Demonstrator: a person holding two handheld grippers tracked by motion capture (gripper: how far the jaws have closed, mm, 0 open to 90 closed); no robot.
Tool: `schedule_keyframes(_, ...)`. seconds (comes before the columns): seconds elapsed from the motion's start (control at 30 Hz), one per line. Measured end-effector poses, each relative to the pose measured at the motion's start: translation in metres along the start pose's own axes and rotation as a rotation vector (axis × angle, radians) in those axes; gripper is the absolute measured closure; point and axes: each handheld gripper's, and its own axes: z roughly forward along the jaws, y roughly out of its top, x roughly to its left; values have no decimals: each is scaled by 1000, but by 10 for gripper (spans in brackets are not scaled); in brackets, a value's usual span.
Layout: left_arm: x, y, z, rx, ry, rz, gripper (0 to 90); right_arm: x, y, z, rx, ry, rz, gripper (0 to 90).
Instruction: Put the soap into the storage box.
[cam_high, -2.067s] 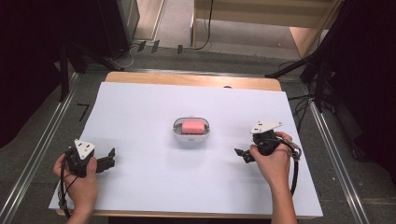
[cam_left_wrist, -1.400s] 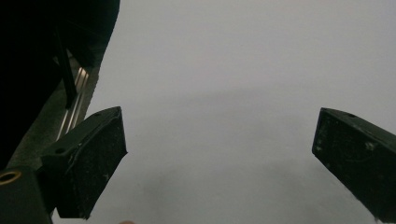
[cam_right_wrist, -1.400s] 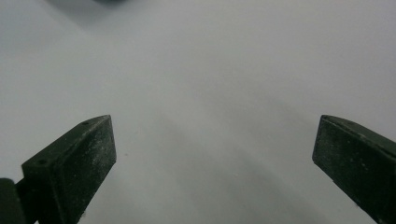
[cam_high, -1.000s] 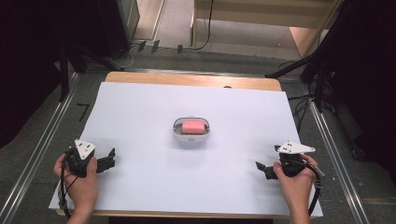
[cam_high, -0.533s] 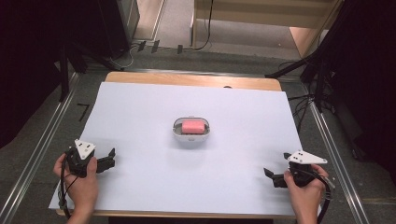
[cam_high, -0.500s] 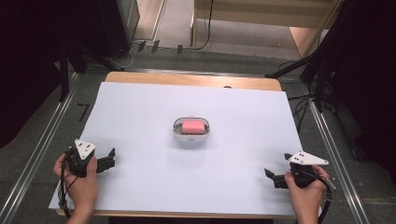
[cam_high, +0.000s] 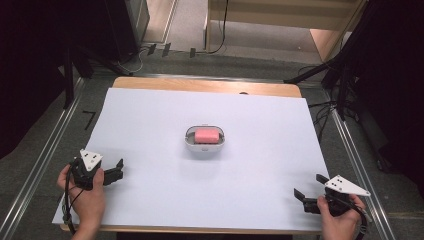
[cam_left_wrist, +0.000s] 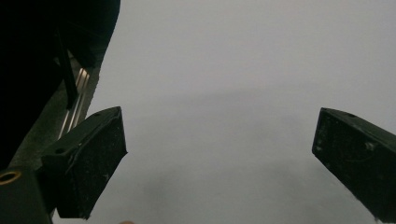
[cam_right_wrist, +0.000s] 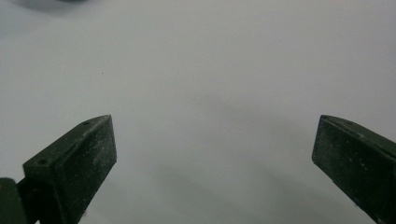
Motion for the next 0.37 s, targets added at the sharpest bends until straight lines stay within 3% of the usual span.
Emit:
schedule_keyframes(0.1,0,0,0,-2,-1,-4,35,2,-2,0,-11,-38,-8,1)
schedule_keyframes(0.27,1,0,1,-1,-1,-9,35,-4,-6,-3,-46,-45,66,1)
schedule_keyframes(0.37,1,0,1,7,0,-17,35,-2,-7,-4,-59,-70,60,1)
